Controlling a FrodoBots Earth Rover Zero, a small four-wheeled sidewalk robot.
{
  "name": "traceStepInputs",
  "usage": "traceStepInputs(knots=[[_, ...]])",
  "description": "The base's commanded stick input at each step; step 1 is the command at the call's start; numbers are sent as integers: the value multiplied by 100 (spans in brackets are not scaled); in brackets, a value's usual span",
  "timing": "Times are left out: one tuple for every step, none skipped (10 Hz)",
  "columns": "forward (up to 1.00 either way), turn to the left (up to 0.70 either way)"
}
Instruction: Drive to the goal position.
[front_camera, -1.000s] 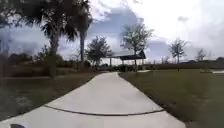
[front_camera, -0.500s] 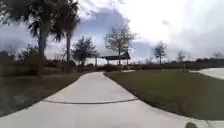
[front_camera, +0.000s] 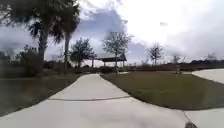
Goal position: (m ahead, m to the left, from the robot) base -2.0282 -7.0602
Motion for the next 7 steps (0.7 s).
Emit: traceStepInputs(knots=[[0,0],[0,0],[0,0],[0,0],[0,0],[0,0],[27,0]])
